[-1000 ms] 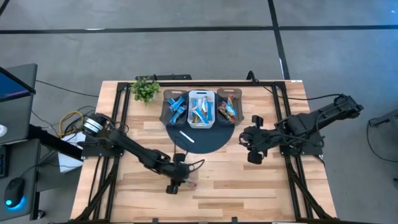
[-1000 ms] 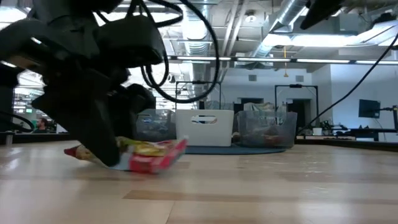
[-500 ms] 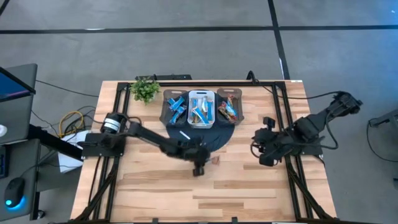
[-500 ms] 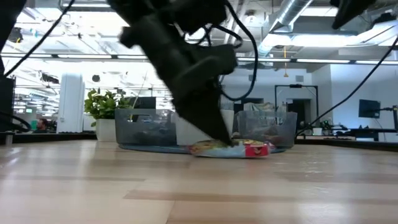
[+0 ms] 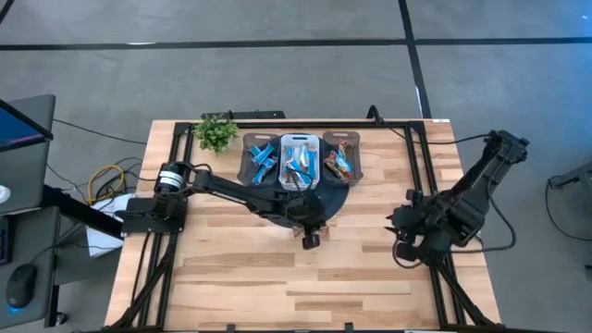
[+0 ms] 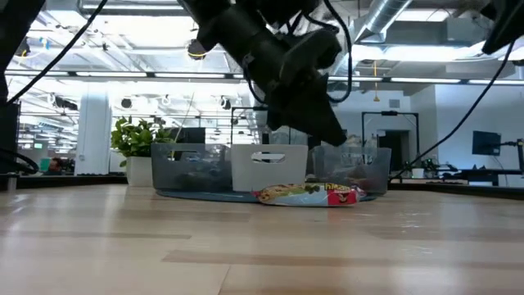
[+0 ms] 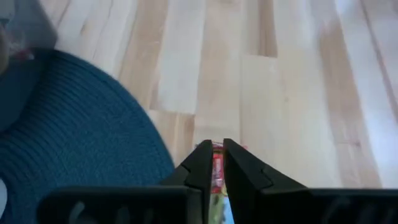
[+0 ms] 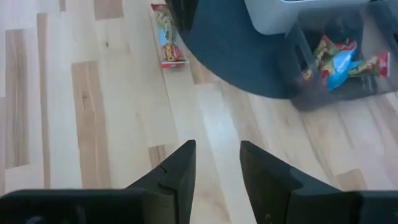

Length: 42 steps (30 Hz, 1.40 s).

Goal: Pick and place Granola Bars by type
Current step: Put the red granola bar into the right black bin

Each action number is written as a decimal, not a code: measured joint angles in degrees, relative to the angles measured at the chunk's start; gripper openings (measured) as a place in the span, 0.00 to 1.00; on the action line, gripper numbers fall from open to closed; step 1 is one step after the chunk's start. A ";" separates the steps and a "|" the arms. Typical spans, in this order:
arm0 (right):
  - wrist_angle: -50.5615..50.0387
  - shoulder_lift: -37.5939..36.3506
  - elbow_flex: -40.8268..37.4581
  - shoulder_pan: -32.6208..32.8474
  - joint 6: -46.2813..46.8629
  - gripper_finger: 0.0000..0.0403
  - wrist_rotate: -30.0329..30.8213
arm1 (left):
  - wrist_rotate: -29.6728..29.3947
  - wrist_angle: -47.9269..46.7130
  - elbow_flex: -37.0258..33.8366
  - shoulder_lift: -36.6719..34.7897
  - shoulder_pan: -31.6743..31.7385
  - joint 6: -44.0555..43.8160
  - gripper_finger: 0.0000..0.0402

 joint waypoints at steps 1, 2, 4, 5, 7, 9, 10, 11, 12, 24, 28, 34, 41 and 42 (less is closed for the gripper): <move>1.00 0.03 -0.98 0.72 0.68 0.29 1.10 | 0.27 -0.49 0.39 -0.23 -0.04 0.35 0.09; 2.54 0.04 -1.95 1.25 0.85 0.29 2.41 | 0.76 -0.96 0.87 -0.53 -0.09 0.82 0.10; 6.91 0.04 -3.97 1.59 0.50 0.29 5.21 | 1.93 -2.27 1.93 -1.54 -0.11 1.86 0.12; 9.03 0.07 -5.07 1.50 -0.27 0.29 6.42 | 2.57 -3.16 2.24 -2.09 -0.11 2.29 0.13; 15.37 0.06 -7.00 0.46 -3.18 0.29 7.93 | 3.56 -4.93 2.30 -3.26 -0.11 3.12 0.14; 23.16 0.08 -9.49 -1.70 -7.60 0.29 7.48 | 3.57 -7.35 2.25 -4.76 -0.11 3.75 0.15; 27.50 0.21 -10.83 -2.98 -10.33 0.29 6.58 | 3.29 -8.42 2.23 -5.55 -0.11 4.15 0.15; 32.82 0.24 -12.33 -4.40 -13.29 0.29 5.02 | 2.98 -9.11 2.23 -6.38 -0.11 4.59 0.16; 37.98 0.24 -13.86 -5.96 -16.39 0.29 2.90 | 2.54 -10.30 2.23 -7.17 -0.11 4.94 0.16; 66.66 3.17 -21.93 -27.28 -39.17 0.29 -17.95 | -0.08 -18.25 -1.69 -16.49 -1.52 5.36 0.16; 74.17 9.48 -21.86 -32.95 -41.89 0.29 -29.22 | -3.31 -15.56 -9.42 -23.08 -2.43 1.86 0.16; 89.80 20.22 -21.80 -37.10 -42.69 0.29 -37.52 | -8.76 -3.35 -24.58 -35.38 -4.36 -5.91 0.16; 97.34 27.91 -21.82 -39.93 -44.22 0.32 -40.32 | -13.68 5.99 -38.54 -49.48 -7.48 -10.83 0.16; 98.02 28.90 -21.74 -40.15 -44.26 0.33 -40.35 | -14.76 5.70 -40.06 -51.81 -7.90 -11.65 0.16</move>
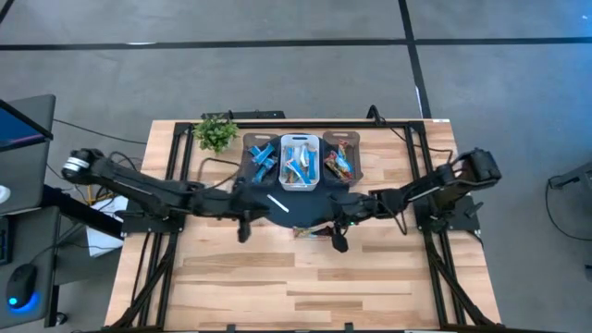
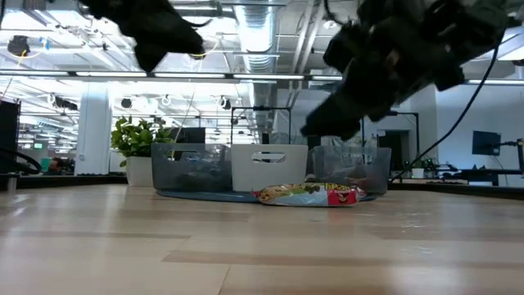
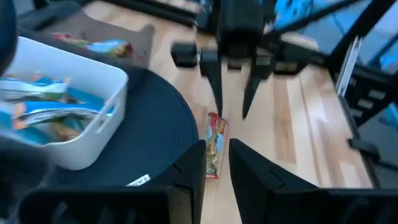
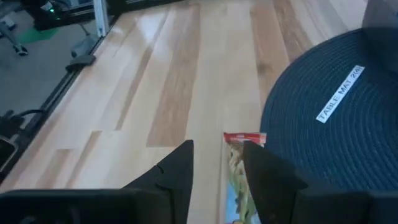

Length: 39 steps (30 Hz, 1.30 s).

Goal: Pick and place Granola Bars by type
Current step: Put the red granola bar into the right black bin

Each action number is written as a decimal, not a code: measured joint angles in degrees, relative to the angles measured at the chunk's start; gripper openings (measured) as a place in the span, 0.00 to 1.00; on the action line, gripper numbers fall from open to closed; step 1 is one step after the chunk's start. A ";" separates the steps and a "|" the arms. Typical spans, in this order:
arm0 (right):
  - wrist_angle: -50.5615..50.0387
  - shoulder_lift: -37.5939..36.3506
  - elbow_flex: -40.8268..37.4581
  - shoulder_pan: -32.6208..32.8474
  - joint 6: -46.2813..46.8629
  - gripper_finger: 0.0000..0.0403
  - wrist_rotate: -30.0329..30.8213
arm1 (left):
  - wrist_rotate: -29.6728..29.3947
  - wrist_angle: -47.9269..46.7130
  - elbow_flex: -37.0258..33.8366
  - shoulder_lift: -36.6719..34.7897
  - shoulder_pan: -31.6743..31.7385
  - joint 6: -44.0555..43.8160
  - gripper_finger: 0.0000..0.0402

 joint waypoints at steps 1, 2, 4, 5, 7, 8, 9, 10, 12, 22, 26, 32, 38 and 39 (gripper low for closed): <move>0.04 0.90 0.06 -0.15 -0.03 0.35 0.00 | -0.89 0.02 -1.34 -2.30 -0.41 -0.73 0.16; -0.15 1.77 0.04 -0.23 -0.03 0.37 -0.01 | -1.79 -0.20 -2.48 -4.70 -0.75 -1.53 0.16; 0.02 4.03 0.56 -0.16 0.00 0.42 -0.03 | -3.32 -1.13 -4.54 -9.43 -1.14 -2.31 0.16; -0.02 4.97 0.92 -0.02 0.02 0.44 -0.08 | -3.58 -1.26 -5.51 -11.62 -1.31 -2.55 0.16; 0.05 7.07 2.20 0.23 0.04 0.50 -0.09 | -4.52 -2.31 -6.72 -15.66 -1.37 -2.83 0.16; -0.01 7.90 2.76 0.23 0.08 0.53 -0.11 | -4.93 -3.08 -7.10 -17.41 -1.37 -2.88 0.16; -0.34 8.87 3.50 0.21 0.08 0.55 -0.11 | -5.12 -3.58 -7.39 -18.96 -1.37 -2.92 0.16; -1.11 9.96 4.58 0.21 0.12 0.57 -0.01 | -5.40 -3.88 -7.67 -20.39 -1.37 -2.92 0.16; -4.63 11.53 6.70 0.21 0.88 0.60 1.14 | -6.13 -5.49 -7.98 -22.92 -1.37 -2.92 0.16; -24.38 16.75 17.99 0.68 2.00 0.53 4.75 | -9.31 -13.24 -7.98 -29.78 -1.35 -6.94 0.16; -25.90 16.56 18.96 1.36 2.03 0.41 6.55 | -8.95 -15.95 -8.01 -30.84 -1.37 -10.03 0.16; -28.77 16.48 20.18 1.39 2.15 0.20 6.08 | -7.68 -18.83 -8.01 -31.08 -1.37 -12.08 0.16; -30.83 14.80 20.23 2.14 3.60 0.12 5.94 | -7.55 -18.92 -8.01 -31.10 -1.37 -12.45 0.16; -31.46 14.14 20.19 2.15 3.64 0.12 6.36 | -7.55 -18.92 -8.01 -31.09 -1.37 -12.44 0.16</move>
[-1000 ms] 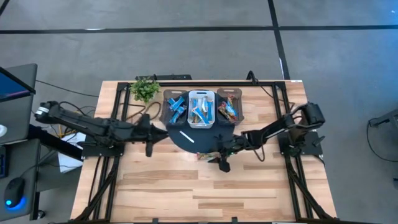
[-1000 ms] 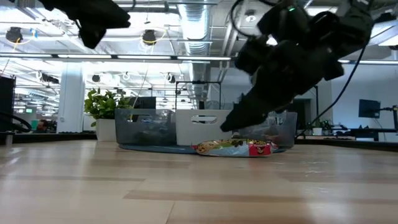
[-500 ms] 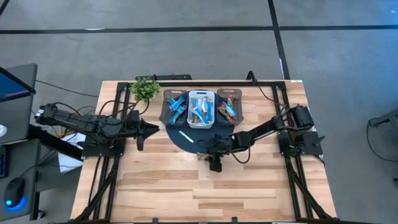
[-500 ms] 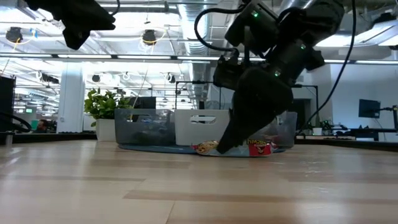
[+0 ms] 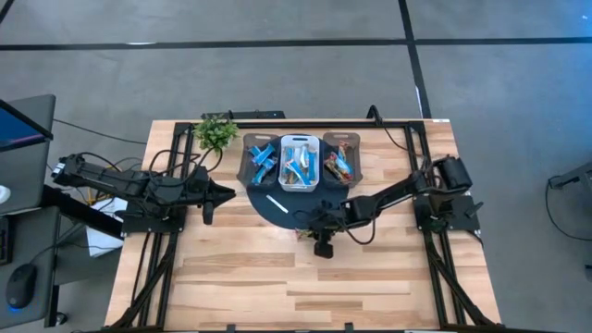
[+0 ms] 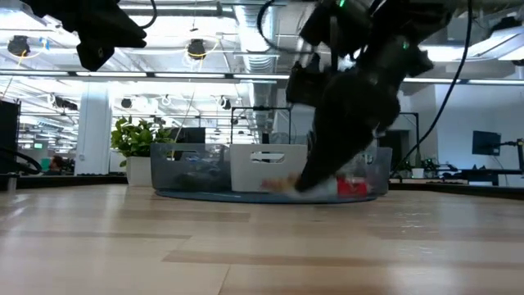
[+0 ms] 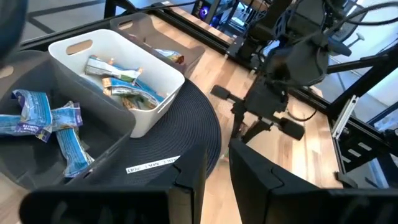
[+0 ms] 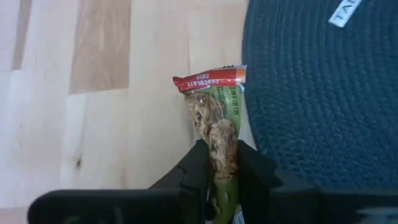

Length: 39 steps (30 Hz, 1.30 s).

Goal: Pick and place Granola Bars by type
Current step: Put the red granola bar into the right black bin

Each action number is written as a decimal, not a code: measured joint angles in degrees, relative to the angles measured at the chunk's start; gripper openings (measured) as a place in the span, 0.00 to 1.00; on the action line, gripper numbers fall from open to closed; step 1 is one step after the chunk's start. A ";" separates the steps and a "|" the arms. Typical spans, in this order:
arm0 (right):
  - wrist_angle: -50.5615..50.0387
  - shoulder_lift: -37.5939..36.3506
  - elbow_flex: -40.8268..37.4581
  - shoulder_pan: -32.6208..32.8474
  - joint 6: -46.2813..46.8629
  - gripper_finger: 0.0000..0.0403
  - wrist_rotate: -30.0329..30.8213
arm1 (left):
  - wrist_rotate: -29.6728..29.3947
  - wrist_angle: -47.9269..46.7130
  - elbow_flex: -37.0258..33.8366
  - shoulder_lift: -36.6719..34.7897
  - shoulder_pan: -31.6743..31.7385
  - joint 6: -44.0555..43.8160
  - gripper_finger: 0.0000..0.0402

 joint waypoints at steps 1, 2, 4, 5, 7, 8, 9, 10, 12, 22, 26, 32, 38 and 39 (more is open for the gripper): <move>-0.37 -0.97 -0.01 0.02 0.03 0.12 0.40 | -0.02 0.04 0.00 -0.01 0.00 0.04 0.16; -0.42 -2.06 0.01 0.05 0.05 0.12 0.64 | -0.02 0.04 0.00 0.00 0.00 0.13 0.16; -0.98 -4.15 0.12 -0.02 0.09 0.12 1.02 | -0.02 0.05 0.00 0.02 0.00 0.58 0.16; -2.08 -5.38 0.06 -0.04 0.08 0.12 1.33 | -0.02 0.07 0.00 0.01 0.00 0.79 0.16; -3.29 -8.05 0.01 -0.05 0.80 0.12 3.21 | -0.02 0.07 0.00 0.01 0.00 1.28 0.16; -4.68 -9.76 0.01 -0.20 1.59 0.12 4.90 | -0.02 0.07 0.00 0.00 0.00 1.41 0.16; -6.31 -11.63 0.01 -0.42 2.71 0.12 6.79 | -0.02 0.10 0.00 -0.01 0.00 1.46 0.16; -7.97 -13.37 0.03 -0.70 4.25 0.12 8.98 | -0.02 0.10 0.00 -0.01 0.00 1.54 0.16; -12.66 -16.91 0.08 -1.83 9.06 0.12 13.87 | -0.02 0.10 0.00 0.02 0.00 1.81 0.16; -33.55 -29.45 0.08 -14.07 36.20 0.12 26.65 | -0.40 -2.77 0.00 0.02 0.02 2.03 0.16; -32.04 -28.78 0.08 -19.05 35.71 0.12 26.19 | -0.47 -2.92 0.00 0.02 0.02 1.98 0.16; -27.20 -24.59 0.12 -24.36 32.64 0.12 20.48 | -0.96 -3.24 0.00 0.02 0.02 1.92 0.16; -27.19 -20.15 0.12 -27.21 34.87 0.15 20.45 | -0.51 -2.94 0.00 0.02 0.03 1.72 0.16; -27.25 -19.76 0.12 -27.65 34.87 0.16 20.45 | 0.07 -2.92 0.00 0.02 0.04 1.72 0.16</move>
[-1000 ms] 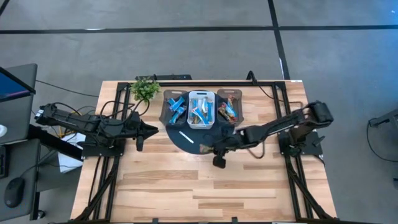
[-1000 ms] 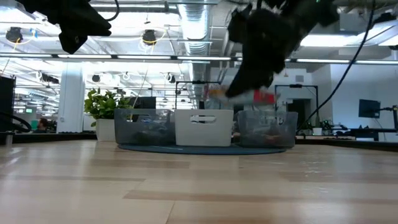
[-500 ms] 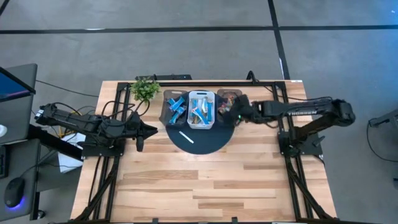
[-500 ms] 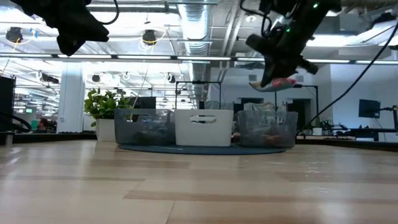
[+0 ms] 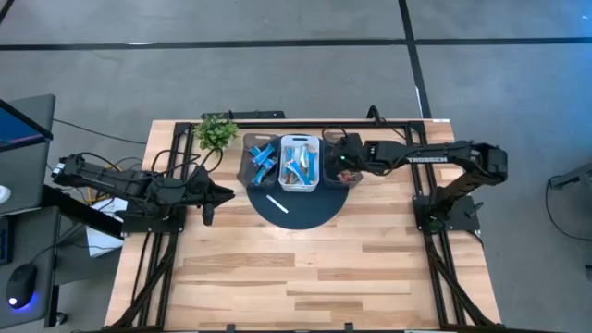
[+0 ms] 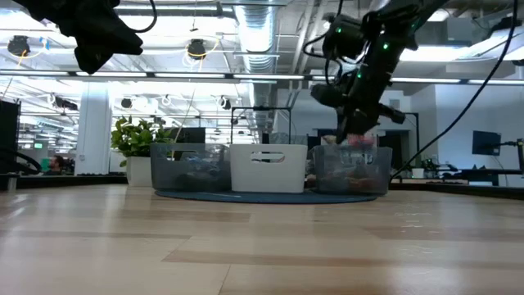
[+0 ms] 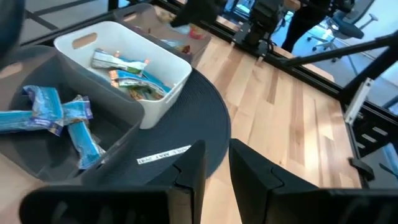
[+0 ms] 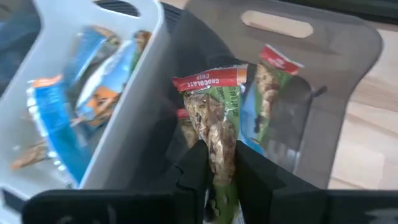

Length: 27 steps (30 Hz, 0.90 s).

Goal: Pick and place Granola Bars by type
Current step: Put the red granola bar into the right black bin, then return to Home Position

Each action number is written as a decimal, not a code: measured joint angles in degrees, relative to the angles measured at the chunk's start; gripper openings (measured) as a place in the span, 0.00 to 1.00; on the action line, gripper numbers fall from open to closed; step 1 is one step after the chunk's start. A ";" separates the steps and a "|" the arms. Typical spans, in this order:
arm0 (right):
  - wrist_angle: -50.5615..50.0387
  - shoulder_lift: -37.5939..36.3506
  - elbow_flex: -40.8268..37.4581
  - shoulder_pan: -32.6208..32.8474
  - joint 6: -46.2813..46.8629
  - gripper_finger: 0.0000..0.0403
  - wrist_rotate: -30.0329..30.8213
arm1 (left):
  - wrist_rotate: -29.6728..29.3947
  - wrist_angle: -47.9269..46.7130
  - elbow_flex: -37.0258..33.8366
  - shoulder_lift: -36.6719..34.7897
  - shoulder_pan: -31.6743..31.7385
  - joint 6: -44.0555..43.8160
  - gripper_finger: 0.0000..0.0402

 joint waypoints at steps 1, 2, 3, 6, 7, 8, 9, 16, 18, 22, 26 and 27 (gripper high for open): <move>0.20 0.45 0.00 -0.36 0.02 0.18 0.07 | 0.38 -0.02 0.00 0.00 0.00 0.00 0.16; 0.26 0.90 0.00 -0.71 0.02 0.20 0.03 | 0.63 0.00 0.00 0.00 0.00 0.00 0.16; -0.10 1.08 -0.03 -1.08 0.00 0.23 0.03 | 0.82 0.00 0.00 0.00 -0.01 -0.01 0.16; 0.22 0.84 0.00 -1.81 -0.52 0.32 0.05 | 1.10 0.04 0.02 0.00 0.00 -0.02 0.16; 0.08 0.58 0.00 -1.83 -1.18 0.35 0.05 | 1.11 0.07 0.02 0.00 0.00 -0.02 0.16; 0.06 0.01 -0.06 -1.80 -2.17 0.38 0.21 | 1.11 0.28 0.02 0.00 0.00 -0.02 0.16; 0.76 -0.68 -0.07 -1.47 -3.45 0.41 0.79 | 1.11 0.68 0.02 0.00 0.00 -0.02 0.16; 9.47 -7.27 -0.02 4.54 -21.10 0.54 1.63 | 1.16 6.29 0.02 0.00 -0.02 7.92 0.16; 12.30 -9.62 -0.02 7.39 -28.16 0.56 1.52 | 2.89 9.43 0.02 0.00 0.00 14.34 0.16; 15.80 -14.39 0.00 12.52 -37.44 0.57 1.34 | 3.15 16.65 0.04 -0.02 0.56 24.89 0.16; 19.68 -19.69 -2.68 15.72 -42.23 0.57 1.33 | 1.89 18.07 0.06 -0.78 1.28 32.24 0.16; 20.92 -21.37 -4.28 16.10 -42.48 0.57 0.87 | 0.80 18.07 -0.26 -1.46 1.64 32.99 0.16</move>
